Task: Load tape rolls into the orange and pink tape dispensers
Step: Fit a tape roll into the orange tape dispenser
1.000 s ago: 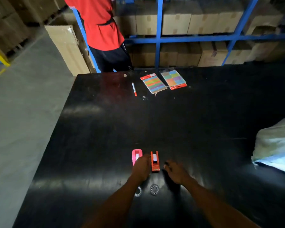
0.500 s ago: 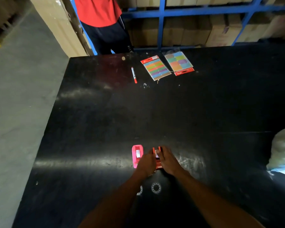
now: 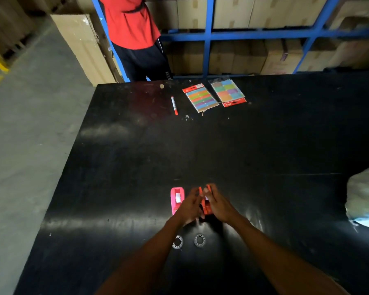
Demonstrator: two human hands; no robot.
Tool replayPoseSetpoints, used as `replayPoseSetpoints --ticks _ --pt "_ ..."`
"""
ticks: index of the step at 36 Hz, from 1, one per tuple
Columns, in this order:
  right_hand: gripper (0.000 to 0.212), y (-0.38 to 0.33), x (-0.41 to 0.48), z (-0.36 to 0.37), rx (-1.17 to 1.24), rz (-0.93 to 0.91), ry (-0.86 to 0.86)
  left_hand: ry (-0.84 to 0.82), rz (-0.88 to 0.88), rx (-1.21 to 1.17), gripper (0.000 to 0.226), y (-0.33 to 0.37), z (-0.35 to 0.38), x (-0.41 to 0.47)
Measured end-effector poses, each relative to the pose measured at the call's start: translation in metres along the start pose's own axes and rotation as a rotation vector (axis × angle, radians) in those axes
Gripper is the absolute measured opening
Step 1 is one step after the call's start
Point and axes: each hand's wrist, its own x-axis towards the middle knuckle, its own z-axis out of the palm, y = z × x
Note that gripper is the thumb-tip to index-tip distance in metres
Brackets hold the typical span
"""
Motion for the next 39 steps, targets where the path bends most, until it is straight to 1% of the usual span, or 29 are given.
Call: replayPoseSetpoints --ticks 1,3,4,5,7,8,9,11,12,15,18,22,25,28,31,34,39 --pt "0.025 0.0 0.001 -0.005 0.046 -0.007 0.034 0.03 -0.007 -0.006 0.025 0.002 -0.002 -0.001" --pt "0.028 0.007 0.005 -0.021 0.149 0.005 0.134 0.12 -0.036 -0.053 0.012 0.007 -0.013 -0.004" --pt "0.029 0.01 0.007 -0.03 0.172 0.031 0.17 0.158 -0.044 -0.058 0.012 0.009 -0.019 -0.005" --pt "0.028 0.013 0.007 -0.039 0.181 0.062 0.181 0.169 -0.048 -0.061 0.013 0.011 -0.025 -0.006" --pt "0.021 0.017 0.004 -0.052 0.196 0.094 0.16 0.147 -0.102 -0.082 0.007 0.014 -0.033 -0.007" --pt "0.018 0.017 0.003 -0.056 0.205 0.092 0.154 0.136 -0.13 -0.058 0.014 0.014 -0.034 -0.005" --pt "0.018 0.017 0.002 -0.058 0.198 0.096 0.156 0.118 -0.137 0.04 0.025 0.012 -0.035 -0.001" --pt "0.018 0.012 0.0 -0.058 0.166 0.1 0.169 0.093 -0.138 0.368 0.046 0.01 -0.027 0.007" --pt "0.019 0.011 -0.002 -0.055 0.145 0.098 0.175 0.108 -0.142 0.47 0.048 0.009 -0.022 0.01" --pt "0.021 0.009 -0.008 -0.045 0.128 0.097 0.172 0.196 -0.082 0.658 0.051 0.01 -0.008 0.017" --pt "0.021 0.012 -0.012 -0.035 0.172 0.102 0.16 0.185 -0.065 0.827 0.064 0.007 0.007 0.026" --pt "0.026 0.01 -0.016 -0.03 0.209 0.168 0.148 0.173 -0.113 0.964 0.069 0.003 0.016 0.04" --pt "0.024 0.016 -0.011 -0.024 0.25 0.205 0.138 0.172 -0.147 1.006 0.064 -0.001 0.016 0.047" --pt "0.022 0.025 -0.006 -0.018 0.272 0.192 0.135 0.18 -0.173 1.045 0.059 -0.002 0.014 0.049" --pt "0.02 0.025 -0.005 -0.015 0.257 0.19 0.128 0.189 -0.146 1.075 0.058 -0.005 0.013 0.052" --pt "0.019 0.018 -0.007 -0.015 0.274 0.176 0.115 0.197 -0.136 1.052 0.059 -0.007 0.012 0.052" --pt "0.027 0.012 -0.015 -0.019 0.258 0.188 0.116 0.241 -0.078 0.945 0.051 -0.006 0.01 0.05"
